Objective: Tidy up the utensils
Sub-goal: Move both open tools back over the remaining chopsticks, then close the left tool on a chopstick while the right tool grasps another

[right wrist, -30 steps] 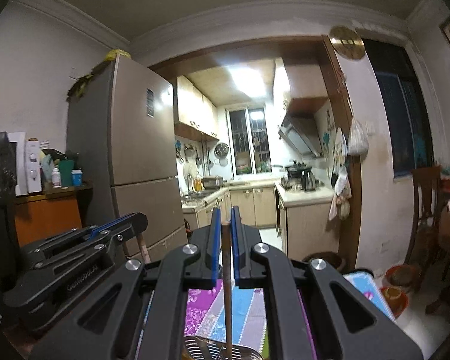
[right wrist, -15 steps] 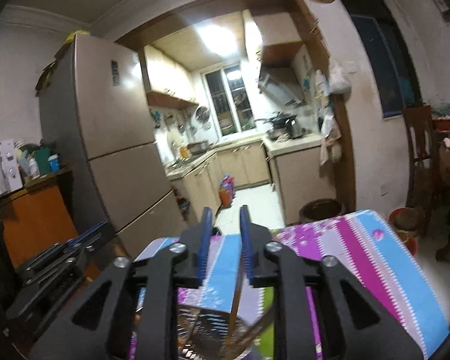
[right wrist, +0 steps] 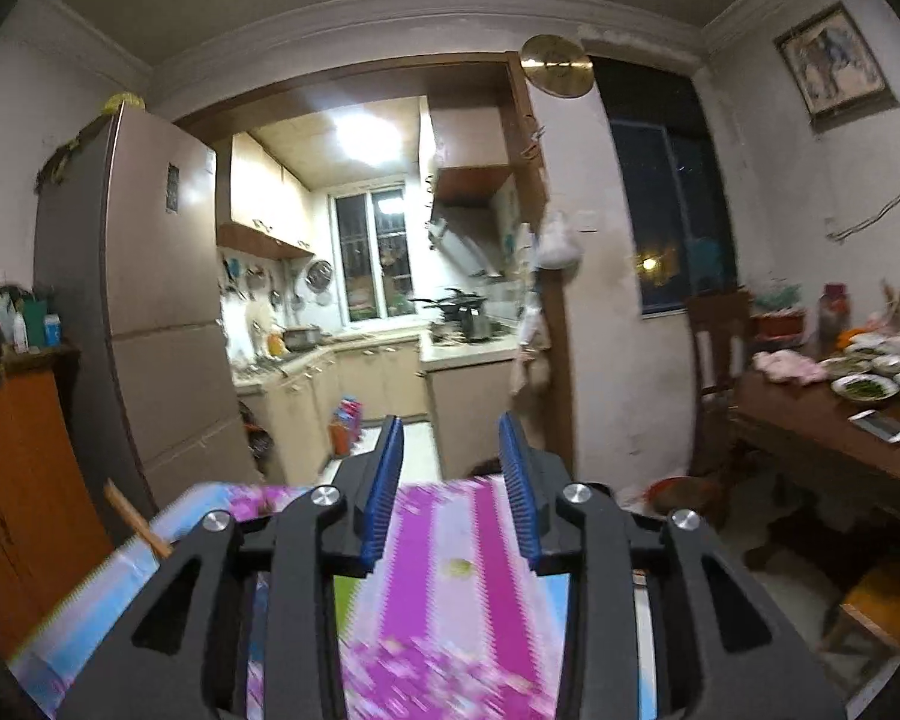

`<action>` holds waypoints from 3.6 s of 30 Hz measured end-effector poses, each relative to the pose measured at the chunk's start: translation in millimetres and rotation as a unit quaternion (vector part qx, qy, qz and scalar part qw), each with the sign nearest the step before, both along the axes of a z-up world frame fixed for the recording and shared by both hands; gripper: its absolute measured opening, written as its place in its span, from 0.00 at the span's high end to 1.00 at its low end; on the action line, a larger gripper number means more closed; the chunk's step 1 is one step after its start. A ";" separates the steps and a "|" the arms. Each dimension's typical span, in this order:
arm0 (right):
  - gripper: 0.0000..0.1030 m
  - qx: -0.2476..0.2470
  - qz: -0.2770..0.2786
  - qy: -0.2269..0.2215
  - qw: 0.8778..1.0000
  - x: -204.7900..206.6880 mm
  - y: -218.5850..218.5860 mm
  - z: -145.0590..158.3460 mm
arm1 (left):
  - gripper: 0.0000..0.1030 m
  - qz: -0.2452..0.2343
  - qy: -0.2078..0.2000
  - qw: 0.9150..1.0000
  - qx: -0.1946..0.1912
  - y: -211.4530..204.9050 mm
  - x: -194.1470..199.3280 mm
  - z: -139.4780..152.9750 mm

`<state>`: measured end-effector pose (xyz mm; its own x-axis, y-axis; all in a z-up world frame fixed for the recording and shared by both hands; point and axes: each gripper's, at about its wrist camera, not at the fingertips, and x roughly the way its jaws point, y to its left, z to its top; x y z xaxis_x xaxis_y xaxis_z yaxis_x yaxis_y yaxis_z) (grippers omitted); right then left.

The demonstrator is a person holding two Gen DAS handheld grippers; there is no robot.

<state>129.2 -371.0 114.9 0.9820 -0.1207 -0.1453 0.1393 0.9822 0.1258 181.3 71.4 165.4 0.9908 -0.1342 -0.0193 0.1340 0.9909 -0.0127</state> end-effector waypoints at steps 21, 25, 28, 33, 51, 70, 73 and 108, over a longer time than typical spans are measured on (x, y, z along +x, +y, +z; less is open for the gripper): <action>0.53 -0.057 0.126 0.190 0.972 -164.1 138.7 -155.9 | 0.55 -0.108 0.211 0.959 0.155 -12.6 -188.1 -219.0; 0.58 -0.068 0.185 0.206 0.958 -164.5 185.3 -176.2 | 0.63 -0.141 0.231 0.949 0.160 -33.7 -202.1 -248.4; 0.63 -0.074 0.231 0.215 0.946 -158.9 211.6 -190.4 | 0.65 -0.165 0.233 0.946 0.155 -45.5 -203.3 -259.4; 0.68 -0.049 0.252 0.229 0.939 -158.1 221.0 -206.3 | 0.66 -0.178 0.237 0.942 0.156 -58.3 -194.5 -270.2; 0.88 -0.066 0.256 0.238 0.935 -142.2 245.2 -222.7 | 0.74 -0.184 0.243 0.941 0.145 -62.4 -176.3 -284.9; 0.95 0.003 0.219 0.203 0.954 -148.9 219.3 -211.8 | 0.91 -0.150 0.244 0.952 0.105 -50.5 -174.3 -282.9; 0.95 0.016 0.199 0.196 0.960 -154.5 209.1 -210.8 | 0.92 -0.142 0.246 0.954 0.100 -46.4 -173.1 -281.4; 0.90 -0.033 0.185 0.214 0.958 -160.5 216.4 -229.6 | 0.85 -0.124 0.204 0.963 0.123 -45.5 -180.6 -293.5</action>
<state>-31.3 -154.6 -114.7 0.8110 0.2015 -0.5493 -0.1954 0.9782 0.0704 0.7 25.9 -128.1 0.8326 -0.3069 -0.4610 0.3998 0.9091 0.1168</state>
